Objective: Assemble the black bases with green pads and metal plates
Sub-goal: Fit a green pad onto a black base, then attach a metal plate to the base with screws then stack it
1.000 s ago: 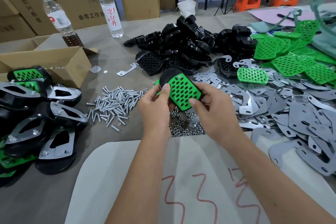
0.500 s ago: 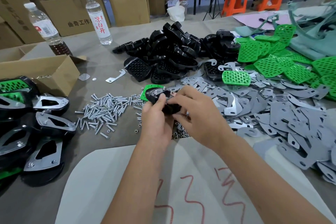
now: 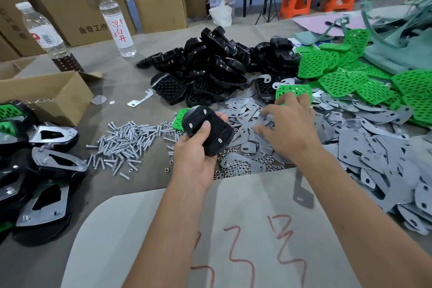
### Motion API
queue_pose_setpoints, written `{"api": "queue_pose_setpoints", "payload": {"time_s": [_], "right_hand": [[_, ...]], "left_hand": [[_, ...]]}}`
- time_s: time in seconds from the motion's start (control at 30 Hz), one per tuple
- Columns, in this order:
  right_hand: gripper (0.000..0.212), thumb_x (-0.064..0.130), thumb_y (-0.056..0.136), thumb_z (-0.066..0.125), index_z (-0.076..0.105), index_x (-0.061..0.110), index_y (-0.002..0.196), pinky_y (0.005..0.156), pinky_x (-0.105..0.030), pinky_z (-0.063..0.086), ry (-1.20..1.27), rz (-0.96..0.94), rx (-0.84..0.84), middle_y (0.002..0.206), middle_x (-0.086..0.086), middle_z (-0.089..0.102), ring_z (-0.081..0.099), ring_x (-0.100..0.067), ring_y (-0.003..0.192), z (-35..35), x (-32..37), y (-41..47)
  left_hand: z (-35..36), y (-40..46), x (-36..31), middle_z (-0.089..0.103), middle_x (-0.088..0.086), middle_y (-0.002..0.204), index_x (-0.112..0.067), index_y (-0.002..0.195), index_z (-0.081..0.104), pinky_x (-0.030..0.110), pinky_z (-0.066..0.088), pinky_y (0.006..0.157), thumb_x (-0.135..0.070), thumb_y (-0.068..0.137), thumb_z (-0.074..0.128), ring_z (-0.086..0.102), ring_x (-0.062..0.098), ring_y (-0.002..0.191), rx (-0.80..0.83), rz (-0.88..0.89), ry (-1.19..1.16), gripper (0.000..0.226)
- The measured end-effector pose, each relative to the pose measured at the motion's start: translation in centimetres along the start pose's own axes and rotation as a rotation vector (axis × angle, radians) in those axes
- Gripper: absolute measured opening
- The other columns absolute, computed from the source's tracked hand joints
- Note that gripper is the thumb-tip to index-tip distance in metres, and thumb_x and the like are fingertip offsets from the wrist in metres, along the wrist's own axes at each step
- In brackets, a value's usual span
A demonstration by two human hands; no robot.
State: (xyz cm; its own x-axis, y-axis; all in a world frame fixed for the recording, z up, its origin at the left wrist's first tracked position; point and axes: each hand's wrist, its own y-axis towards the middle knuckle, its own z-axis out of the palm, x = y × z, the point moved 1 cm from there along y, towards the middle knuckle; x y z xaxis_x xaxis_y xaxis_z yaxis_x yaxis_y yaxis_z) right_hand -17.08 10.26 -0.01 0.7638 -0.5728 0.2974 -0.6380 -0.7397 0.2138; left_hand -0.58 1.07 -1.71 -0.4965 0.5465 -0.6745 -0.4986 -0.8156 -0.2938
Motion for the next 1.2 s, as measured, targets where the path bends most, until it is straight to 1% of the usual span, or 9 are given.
{"api": "queue_pose_setpoints", "payload": {"time_s": [0.17, 0.23, 0.33, 0.47, 0.57, 0.73, 0.93, 1.03, 1.2], "right_hand": [[0.035, 0.05, 0.079, 0.085, 0.069, 0.024, 0.096, 0.093, -0.043, 0.045, 0.14, 0.05, -0.055, 0.104, 0.0, 0.065, 0.047, -0.028, 0.112, -0.4, -0.7, 0.6], [0.028, 0.036, 0.08, 0.089, 0.063, 0.025, 0.082, 0.07, -0.036, 0.057, 0.457, 0.113, -0.091, 0.084, 0.001, 0.067, 0.066, -0.016, 0.084, -0.9, -1.0, 0.5], [0.026, 0.026, 0.088, 0.084, 0.059, 0.027, 0.079, 0.045, -0.025, 0.05, 0.711, 0.18, -0.179, 0.069, -0.004, 0.064, 0.059, -0.003, 0.045, -1.2, -0.7, 0.5], [0.035, 0.04, 0.096, 0.068, 0.061, 0.015, 0.073, 0.072, -0.032, 0.05, 0.583, 0.135, -0.433, 0.068, 0.005, 0.058, 0.058, -0.019, 0.075, -1.7, -0.4, 0.6], [0.04, 0.025, 0.098, 0.063, 0.049, 0.0, 0.07, 0.079, -0.035, 0.049, 0.954, 0.136, -0.517, 0.062, 0.014, 0.053, 0.049, -0.008, 0.065, -1.7, 0.4, 0.5], [0.02, -0.005, 0.083, 0.049, 0.044, 0.007, 0.068, 0.072, -0.041, 0.061, 1.393, 0.013, -0.278, 0.083, -0.009, 0.074, 0.073, -0.024, 0.074, -0.6, 3.0, -0.8], [0.013, 0.034, 0.099, 0.062, 0.066, 0.029, 0.088, 0.059, -0.031, 0.046, 1.202, -0.059, 0.076, 0.071, 0.012, 0.058, 0.054, -0.007, 0.062, 2.0, 5.0, -2.7], [0.018, 0.031, 0.102, 0.063, 0.071, 0.02, 0.09, 0.067, -0.055, 0.064, 1.3, -0.069, 0.236, 0.077, 0.0, 0.065, 0.068, -0.016, 0.071, 1.7, 5.3, -3.3], [0.011, 0.021, 0.1, 0.068, 0.07, 0.011, 0.094, 0.077, -0.069, 0.057, 1.279, -0.056, 0.185, 0.083, -0.009, 0.067, 0.069, -0.028, 0.078, 1.8, 5.1, -3.4]], "left_hand": [[0.1, -0.2, -0.2, 0.075, 0.021, 0.119, -0.003, 0.123, 0.065, 0.044, 0.064, 0.074, 0.004, 0.101, 0.053, 0.076, 0.033, 0.105, 0.073, -0.03, 0.026, 0.025], [0.1, -0.3, -0.2, 0.074, 0.019, 0.12, -0.006, 0.12, 0.066, 0.045, 0.064, 0.077, 0.004, 0.1, 0.054, 0.075, 0.035, 0.107, 0.094, -0.023, 0.039, 0.025], [0.1, -0.4, -0.4, 0.075, 0.019, 0.119, -0.006, 0.117, 0.068, 0.048, 0.064, 0.082, 0.003, 0.099, 0.056, 0.076, 0.035, 0.104, 0.11, -0.016, 0.059, 0.023], [0.1, -0.5, -0.5, 0.077, 0.019, 0.111, -0.006, 0.111, 0.07, 0.046, 0.065, 0.073, 0.004, 0.097, 0.058, 0.078, 0.034, 0.095, 0.094, -0.011, 0.095, 0.021], [0.1, -0.6, -0.6, 0.078, 0.017, 0.11, -0.009, 0.105, 0.072, 0.043, 0.064, 0.067, 0.005, 0.095, 0.059, 0.078, 0.035, 0.096, 0.098, -0.006, 0.116, 0.022], [0.1, -0.6, -0.6, 0.077, 0.017, 0.112, -0.007, 0.116, 0.07, 0.048, 0.065, 0.073, 0.004, 0.089, 0.067, 0.078, 0.033, 0.094, 0.03, -0.02, 0.199, 0.029], [0.5, -0.9, -0.7, 0.071, 0.028, 0.117, 0.005, 0.13, 0.062, 0.047, 0.062, 0.076, -0.001, 0.09, 0.069, 0.071, 0.037, 0.094, 0.015, -0.013, 0.232, 0.042], [0.4, -0.9, -0.8, 0.067, 0.034, 0.123, 0.008, 0.129, 0.062, 0.047, 0.058, 0.083, -0.006, 0.092, 0.066, 0.067, 0.038, 0.099, 0.041, -0.034, 0.24, 0.04], [0.3, -1.0, -0.9, 0.07, 0.03, 0.12, -0.003, 0.112, 0.069, 0.043, 0.062, 0.07, -0.012, 0.094, 0.065, 0.072, 0.04, 0.1, 0.1, -0.046, 0.245, 0.02]]}}
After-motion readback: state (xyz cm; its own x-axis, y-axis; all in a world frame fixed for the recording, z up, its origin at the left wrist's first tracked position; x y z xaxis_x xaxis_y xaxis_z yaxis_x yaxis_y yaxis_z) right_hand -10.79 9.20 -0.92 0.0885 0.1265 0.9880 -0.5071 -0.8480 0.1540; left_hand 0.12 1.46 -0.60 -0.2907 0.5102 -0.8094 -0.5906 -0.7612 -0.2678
